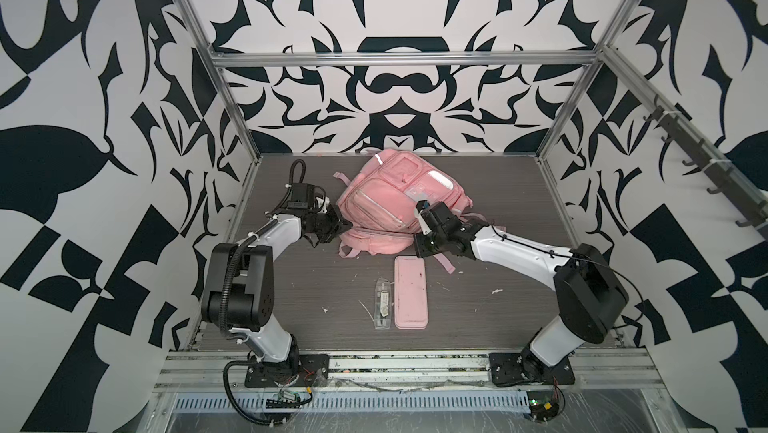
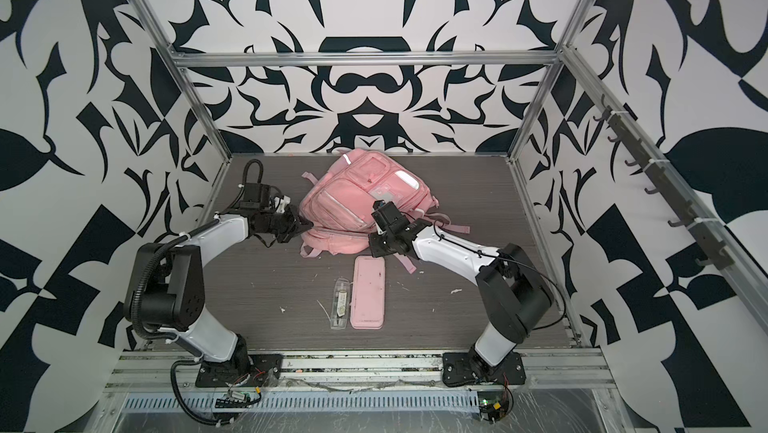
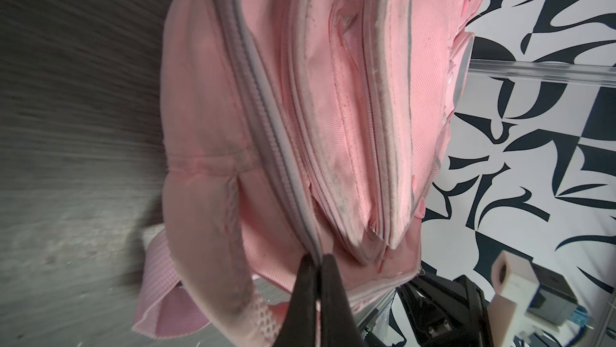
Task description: Pack the student bag
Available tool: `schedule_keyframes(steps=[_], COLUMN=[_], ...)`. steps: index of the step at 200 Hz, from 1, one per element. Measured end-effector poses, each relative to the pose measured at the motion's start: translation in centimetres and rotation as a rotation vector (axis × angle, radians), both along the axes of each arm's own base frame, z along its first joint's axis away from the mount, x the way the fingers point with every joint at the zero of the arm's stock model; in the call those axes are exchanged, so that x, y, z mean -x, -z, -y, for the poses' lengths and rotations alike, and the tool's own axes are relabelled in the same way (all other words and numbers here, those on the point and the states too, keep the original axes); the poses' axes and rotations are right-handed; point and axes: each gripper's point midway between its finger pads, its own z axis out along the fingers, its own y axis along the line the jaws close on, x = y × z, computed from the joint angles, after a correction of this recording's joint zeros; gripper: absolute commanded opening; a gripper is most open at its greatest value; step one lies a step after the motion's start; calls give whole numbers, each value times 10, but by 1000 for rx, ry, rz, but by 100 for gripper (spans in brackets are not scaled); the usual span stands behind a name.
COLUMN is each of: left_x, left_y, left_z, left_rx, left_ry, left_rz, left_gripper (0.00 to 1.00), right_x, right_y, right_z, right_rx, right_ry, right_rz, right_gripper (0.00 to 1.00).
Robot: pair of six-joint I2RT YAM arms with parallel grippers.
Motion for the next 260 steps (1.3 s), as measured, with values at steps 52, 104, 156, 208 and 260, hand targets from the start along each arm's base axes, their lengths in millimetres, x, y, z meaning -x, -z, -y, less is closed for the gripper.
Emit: schedule_keyframes(steps=[52, 104, 156, 208, 260], left_x=[1, 2, 5, 5, 5], left_y=[1, -6, -6, -5, -2], left_z=[-1, -5, -7, -7, -8], left_rx=[-1, -2, -2, 0, -13], left_ry=[-1, -9, -11, -11, -18], left_rz=[-8, 6, 7, 12, 13], left_gripper=[0, 0, 0, 0, 0], right_x=[-17, -38, -52, -51, -49], right_y=[6, 16, 31, 32, 31], right_z=[34, 68, 86, 85, 82], right_rx=[-4, -17, -53, -77, -85], right_ry=[64, 140, 181, 189, 203], right_rz=[-21, -54, -117, -141, -148], right_gripper=[0, 0, 0, 0, 21])
